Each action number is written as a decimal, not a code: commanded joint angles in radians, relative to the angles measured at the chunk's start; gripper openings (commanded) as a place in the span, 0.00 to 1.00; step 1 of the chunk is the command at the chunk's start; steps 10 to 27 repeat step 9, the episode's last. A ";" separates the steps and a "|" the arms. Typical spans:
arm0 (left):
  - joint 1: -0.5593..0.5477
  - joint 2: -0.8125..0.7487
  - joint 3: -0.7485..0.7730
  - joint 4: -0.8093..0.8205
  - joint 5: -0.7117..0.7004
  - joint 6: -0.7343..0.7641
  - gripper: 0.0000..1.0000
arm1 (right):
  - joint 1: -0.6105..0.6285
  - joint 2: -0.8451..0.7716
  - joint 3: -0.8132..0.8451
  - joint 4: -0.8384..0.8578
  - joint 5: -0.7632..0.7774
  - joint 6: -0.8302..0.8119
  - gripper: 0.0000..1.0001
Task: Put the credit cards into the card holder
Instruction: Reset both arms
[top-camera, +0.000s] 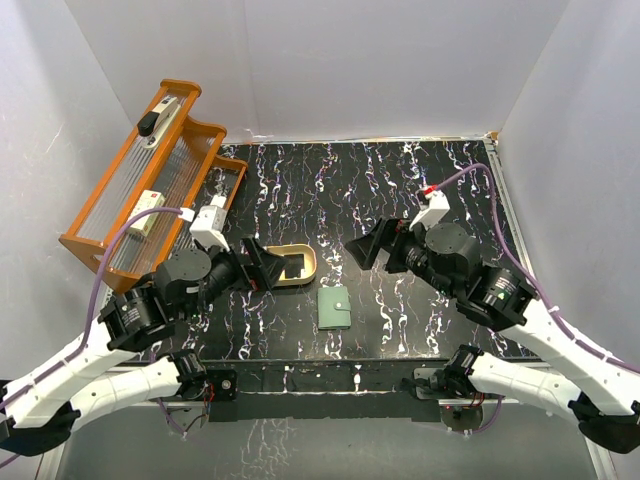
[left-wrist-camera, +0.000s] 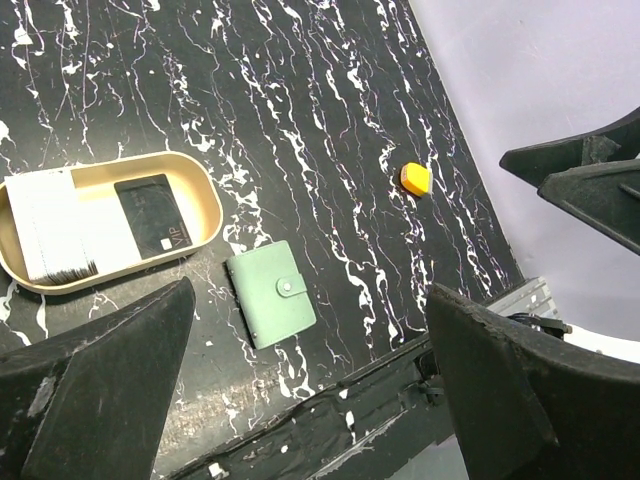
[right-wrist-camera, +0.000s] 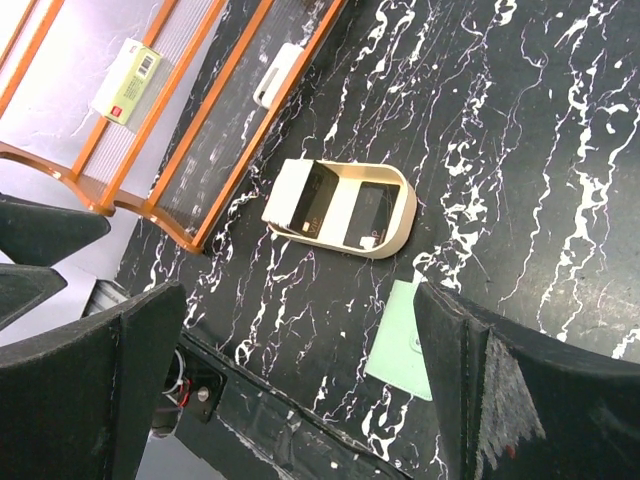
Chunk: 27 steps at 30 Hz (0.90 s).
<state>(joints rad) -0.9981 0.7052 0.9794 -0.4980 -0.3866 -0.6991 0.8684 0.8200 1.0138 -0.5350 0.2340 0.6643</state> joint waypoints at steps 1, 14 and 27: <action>-0.004 -0.031 -0.036 0.029 -0.025 -0.006 0.99 | 0.000 -0.030 -0.032 0.037 0.006 0.045 0.98; -0.004 -0.001 -0.017 -0.048 -0.066 -0.049 0.99 | 0.000 -0.075 -0.069 0.037 0.008 0.063 0.98; -0.004 -0.001 -0.017 -0.048 -0.066 -0.049 0.99 | 0.000 -0.075 -0.069 0.037 0.008 0.063 0.98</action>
